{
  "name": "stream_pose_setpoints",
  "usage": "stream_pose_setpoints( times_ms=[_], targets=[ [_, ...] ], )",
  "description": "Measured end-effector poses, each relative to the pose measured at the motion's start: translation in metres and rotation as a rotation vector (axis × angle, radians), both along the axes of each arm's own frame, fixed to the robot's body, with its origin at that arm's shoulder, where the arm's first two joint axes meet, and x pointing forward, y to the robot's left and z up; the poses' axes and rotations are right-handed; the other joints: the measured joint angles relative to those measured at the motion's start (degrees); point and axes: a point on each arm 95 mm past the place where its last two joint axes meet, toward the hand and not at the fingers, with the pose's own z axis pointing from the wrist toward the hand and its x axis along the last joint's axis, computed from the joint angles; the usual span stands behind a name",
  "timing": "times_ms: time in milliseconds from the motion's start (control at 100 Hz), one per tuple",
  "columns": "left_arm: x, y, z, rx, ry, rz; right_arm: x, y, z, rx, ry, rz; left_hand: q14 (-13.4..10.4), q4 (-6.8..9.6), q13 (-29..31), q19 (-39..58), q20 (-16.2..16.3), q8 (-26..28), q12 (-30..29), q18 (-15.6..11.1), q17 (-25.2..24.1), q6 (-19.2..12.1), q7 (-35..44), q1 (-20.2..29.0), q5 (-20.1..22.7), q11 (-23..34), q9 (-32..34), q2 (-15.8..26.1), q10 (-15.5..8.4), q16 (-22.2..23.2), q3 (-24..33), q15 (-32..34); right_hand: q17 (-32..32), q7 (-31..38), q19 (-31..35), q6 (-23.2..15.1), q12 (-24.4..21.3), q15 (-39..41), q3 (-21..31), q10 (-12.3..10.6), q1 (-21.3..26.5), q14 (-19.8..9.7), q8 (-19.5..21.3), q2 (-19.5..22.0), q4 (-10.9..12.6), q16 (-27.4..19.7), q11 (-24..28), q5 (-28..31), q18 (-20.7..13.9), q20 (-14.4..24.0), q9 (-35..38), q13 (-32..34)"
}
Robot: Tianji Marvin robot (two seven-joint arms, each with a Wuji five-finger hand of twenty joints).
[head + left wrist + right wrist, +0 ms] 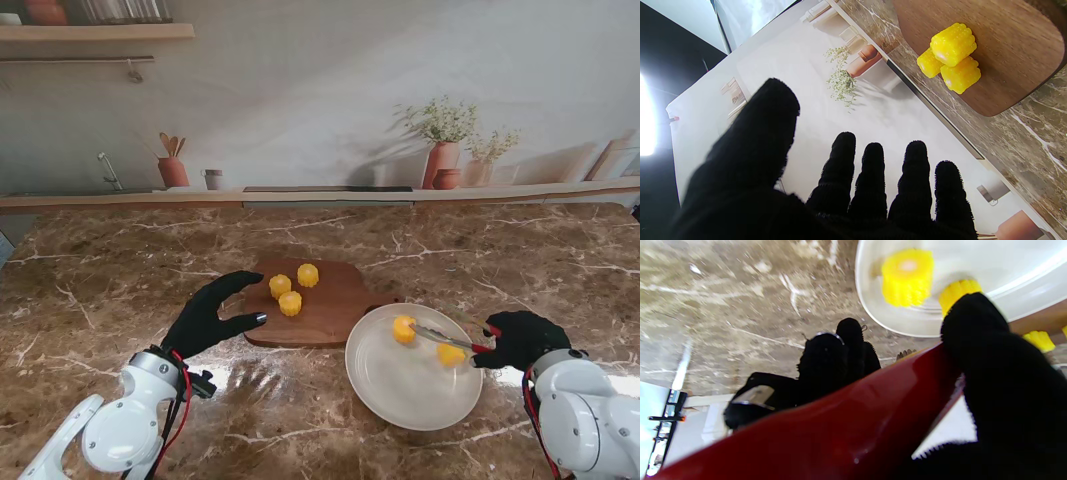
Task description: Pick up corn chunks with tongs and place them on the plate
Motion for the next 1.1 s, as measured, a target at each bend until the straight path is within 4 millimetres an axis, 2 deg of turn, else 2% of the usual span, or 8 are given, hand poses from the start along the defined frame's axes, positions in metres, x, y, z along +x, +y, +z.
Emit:
stream_pose_setpoints(
  times_ms=[290, 540, 700, 980, 1100],
  targets=[
    [0.007, -0.001, 0.005, 0.018, 0.009, -0.020, 0.042, 0.061, 0.021, 0.013, -0.059, 0.229, 0.0, 0.00, 0.0, 0.0, 0.0, 0.0, 0.0, 0.0, 0.0, 0.0, 0.0, 0.0, 0.0, 0.0, 0.0, 0.0, 0.0, 0.0, 0.0, 0.0, 0.0, 0.0, 0.0, 0.0, -0.5, 0.0, 0.0, 0.0, 0.0, 0.0, 0.0, 0.0, 0.0, 0.0, 0.3, 0.0, 0.0, 0.0, 0.0, 0.0],
    [0.010, 0.001, 0.010, 0.037, 0.017, -0.027, 0.079, 0.108, 0.007, 0.036, -0.022, 0.380, 0.0, 0.00, 0.0, 0.0, 0.0, 0.0, 0.0, 0.0, 0.0, 0.0, 0.0, 0.0, 0.0, 0.0, 0.0, 0.0, 0.0, 0.0, 0.0, 0.0, 0.0, 0.0, 0.0, 0.0, -0.5, 0.0, 0.0, 0.0, -0.1, -0.1, 0.6, 0.0, 0.0, 0.0, 0.6, 0.0, -0.1, 0.0, 0.0, 0.0],
    [0.011, 0.001, 0.012, 0.041, 0.015, -0.029, 0.097, 0.124, -0.005, 0.050, 0.008, 0.425, 0.0, 0.00, 0.0, 0.0, 0.1, 0.0, 0.0, 0.0, 0.0, 0.0, 0.0, 0.0, 0.0, 0.0, 0.0, 0.0, 0.0, 0.0, 0.0, 0.0, 0.0, 0.0, 0.0, 0.0, -0.5, 0.0, 0.0, 0.0, -0.1, -0.1, 0.6, 0.0, 0.0, 0.0, 0.7, 0.0, -0.1, 0.0, 0.0, 0.0],
    [0.013, 0.001, 0.013, 0.043, 0.012, -0.034, 0.102, 0.151, -0.025, 0.076, 0.053, 0.486, 0.0, 0.00, 0.0, 0.0, 0.1, 0.0, 0.0, 0.0, 0.0, 0.0, 0.0, 0.0, 0.0, 0.0, 0.0, 0.0, 0.0, 0.0, 0.0, 0.0, 0.0, -0.1, 0.0, 0.0, -0.5, 0.0, 0.2, 0.0, -0.7, -0.3, 0.7, 0.0, 0.0, 0.0, 0.7, -0.1, -0.3, 0.0, -0.3, 0.0],
    [0.012, -0.001, 0.013, 0.042, 0.011, -0.037, 0.109, 0.156, -0.034, 0.075, 0.087, 0.466, 0.0, 0.00, 0.0, 0.0, 0.1, 0.0, 0.0, 0.0, -0.1, 0.0, 0.0, 0.0, 0.0, 0.0, 0.0, 0.0, 0.0, 0.0, 0.0, 0.0, 0.0, -0.1, 0.0, 0.2, -0.5, 0.1, 0.2, 0.0, -0.7, -0.6, 0.7, 0.0, 0.0, 0.0, 1.3, -0.6, -0.4, 0.0, -0.9, 0.0]
  ],
)
